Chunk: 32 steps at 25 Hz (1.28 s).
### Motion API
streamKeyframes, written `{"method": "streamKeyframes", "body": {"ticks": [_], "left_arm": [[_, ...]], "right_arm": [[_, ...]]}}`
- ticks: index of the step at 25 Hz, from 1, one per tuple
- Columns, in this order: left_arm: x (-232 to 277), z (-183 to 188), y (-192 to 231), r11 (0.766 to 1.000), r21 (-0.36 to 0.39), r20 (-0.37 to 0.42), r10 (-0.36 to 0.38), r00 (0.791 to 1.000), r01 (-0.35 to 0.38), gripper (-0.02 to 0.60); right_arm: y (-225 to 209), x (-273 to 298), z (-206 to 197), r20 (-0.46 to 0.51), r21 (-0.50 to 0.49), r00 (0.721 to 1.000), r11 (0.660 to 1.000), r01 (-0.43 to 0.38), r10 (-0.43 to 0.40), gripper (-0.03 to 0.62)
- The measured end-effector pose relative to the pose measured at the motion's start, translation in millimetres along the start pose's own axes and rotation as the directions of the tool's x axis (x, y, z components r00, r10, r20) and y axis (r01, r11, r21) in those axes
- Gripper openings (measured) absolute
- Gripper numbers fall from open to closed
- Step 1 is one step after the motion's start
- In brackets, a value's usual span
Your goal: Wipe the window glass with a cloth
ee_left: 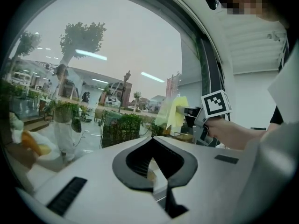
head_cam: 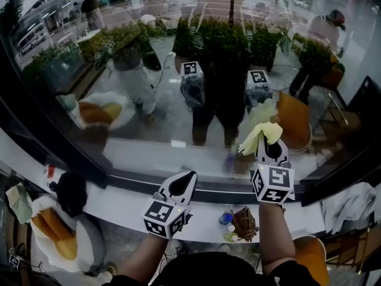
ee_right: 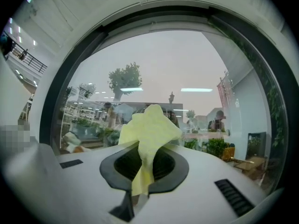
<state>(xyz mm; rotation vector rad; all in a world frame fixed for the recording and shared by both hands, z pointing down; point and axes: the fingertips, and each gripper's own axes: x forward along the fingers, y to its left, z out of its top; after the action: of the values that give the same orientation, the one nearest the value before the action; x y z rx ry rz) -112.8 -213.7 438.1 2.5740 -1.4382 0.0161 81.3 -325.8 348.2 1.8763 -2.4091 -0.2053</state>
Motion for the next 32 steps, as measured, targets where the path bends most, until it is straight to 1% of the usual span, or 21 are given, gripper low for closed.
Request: {"method": "streamKeyframes", "body": {"ticks": [3, 9, 14, 23, 32], "left_arm": [[-15, -2, 24, 1.000, -0.008, -0.002, 0.012, 1.000, -0.012, 0.008], [-19, 6, 32, 0.999, -0.010, -0.005, 0.042, 0.999, -0.042, 0.008], [-21, 10, 42, 0.999, -0.007, -0.008, 0.045, 0.999, -0.045, 0.008], [-48, 11, 86, 0.998, 0.000, -0.008, 0.059, 0.998, -0.059, 0.008], [-82, 14, 132, 0.994, 0.007, -0.001, 0.106, 0.994, -0.106, 0.008]], "right_arm": [[36, 9, 5, 0.005, -0.021, 1.000, 1.000, -0.023, 0.023, 0.043], [65, 17, 12, 0.022, -0.036, 0.998, 0.998, -0.056, 0.057, 0.043], [99, 26, 17, 0.026, -0.052, 0.993, 0.992, -0.115, 0.116, 0.043], [170, 40, 19, 0.031, -0.063, 0.987, 0.986, -0.154, 0.157, 0.043], [230, 55, 22, 0.038, -0.056, 0.980, 0.979, -0.195, 0.197, 0.043]]}}
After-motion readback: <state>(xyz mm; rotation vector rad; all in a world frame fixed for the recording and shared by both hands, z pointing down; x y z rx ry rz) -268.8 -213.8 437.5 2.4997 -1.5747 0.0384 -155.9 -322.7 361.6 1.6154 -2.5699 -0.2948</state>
